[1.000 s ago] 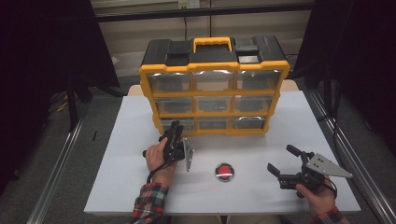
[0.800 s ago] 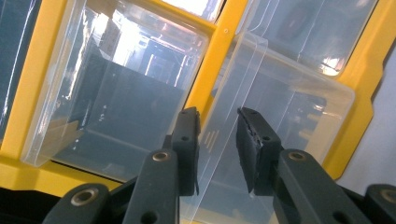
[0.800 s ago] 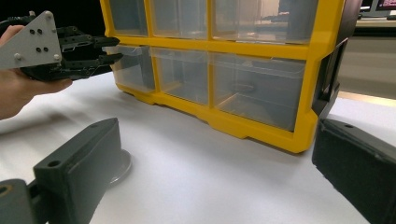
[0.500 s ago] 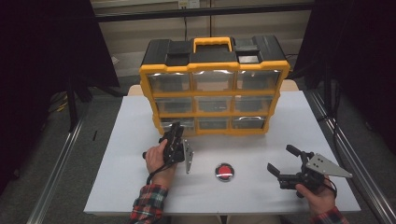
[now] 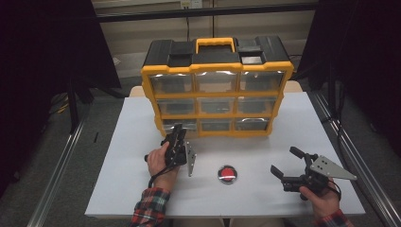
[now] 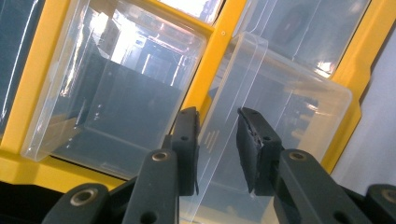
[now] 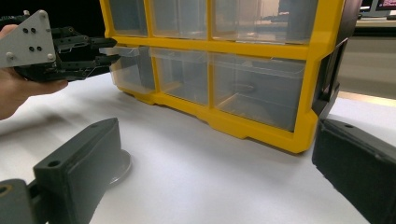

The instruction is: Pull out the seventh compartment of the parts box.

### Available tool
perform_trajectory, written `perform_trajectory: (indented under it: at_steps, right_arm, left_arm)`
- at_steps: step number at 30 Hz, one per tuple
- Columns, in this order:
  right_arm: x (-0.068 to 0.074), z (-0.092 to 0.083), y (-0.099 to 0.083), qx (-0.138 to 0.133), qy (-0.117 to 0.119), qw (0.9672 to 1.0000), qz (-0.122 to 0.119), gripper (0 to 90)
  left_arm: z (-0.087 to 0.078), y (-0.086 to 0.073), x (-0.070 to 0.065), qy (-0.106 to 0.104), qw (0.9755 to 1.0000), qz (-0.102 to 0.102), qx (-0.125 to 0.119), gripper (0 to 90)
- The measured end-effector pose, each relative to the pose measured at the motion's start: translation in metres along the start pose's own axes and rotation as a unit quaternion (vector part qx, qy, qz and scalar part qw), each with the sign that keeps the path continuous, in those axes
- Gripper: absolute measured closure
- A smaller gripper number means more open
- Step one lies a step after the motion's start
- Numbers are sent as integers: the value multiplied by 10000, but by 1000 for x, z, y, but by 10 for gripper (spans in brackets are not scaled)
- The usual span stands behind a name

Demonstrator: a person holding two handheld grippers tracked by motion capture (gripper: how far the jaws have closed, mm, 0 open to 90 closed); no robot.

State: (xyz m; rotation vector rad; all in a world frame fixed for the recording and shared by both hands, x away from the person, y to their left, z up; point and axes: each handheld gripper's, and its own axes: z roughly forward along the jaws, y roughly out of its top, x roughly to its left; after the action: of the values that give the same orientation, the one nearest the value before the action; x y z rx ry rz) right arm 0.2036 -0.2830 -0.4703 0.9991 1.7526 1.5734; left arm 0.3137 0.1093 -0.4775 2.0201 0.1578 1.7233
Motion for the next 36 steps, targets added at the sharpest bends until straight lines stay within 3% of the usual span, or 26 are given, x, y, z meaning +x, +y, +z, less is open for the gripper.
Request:
perform_trajectory:
  at_steps: [2,6,12,13,14,16,17,18,25,27,30,34,35,36]
  right_arm:
    - [0,0,0,-8,0,10000,-5,14]
    - [0,0,0,-5,-3,10000,-14,13]
    - [0,0,0,0,-4,10000,-2,14]
    - [0,0,0,0,-4,10000,-3,14]
    - [0,0,0,-2,-3,10000,0,14]
    - [0,0,0,-16,-4,10000,-14,14]
    - [0,0,0,-17,-4,10000,-14,13]
    - [0,0,0,-16,-3,10000,-14,13]
    - [0,0,0,-5,-9,10000,-15,14]
    - [0,0,0,11,4,10000,-16,14]
    - [0,0,0,0,-4,10000,-11,14]
    - [0,0,0,-13,-1,10000,-10,13]
    - [0,0,0,-8,-4,10000,-7,13]
    - [0,0,0,4,-5,10000,0,13]
  left_arm:
    - [-1,0,1,-88,9999,36,-54,697]
    - [-3,0,2,-5,9999,127,-98,698]
    - [-5,0,1,-109,9999,6,-70,697]
    - [-4,0,0,-31,9999,-86,-128,697]
    - [-6,0,1,-61,10000,51,-37,697]
    - [-6,0,2,-116,9999,37,-95,697]
    - [-7,1,4,-80,9998,170,-91,697]
    - [-7,0,1,-49,10000,35,-46,697]
    - [-9,0,1,-123,9999,25,-85,698]
    - [-11,1,4,-67,9997,223,-67,698]
    - [-11,0,1,-98,9999,63,-95,699]
    - [-12,0,0,-65,9999,36,-104,700]
    - [-13,1,1,-151,9998,86,-111,700]
    - [-15,2,3,-90,9997,242,17,701]
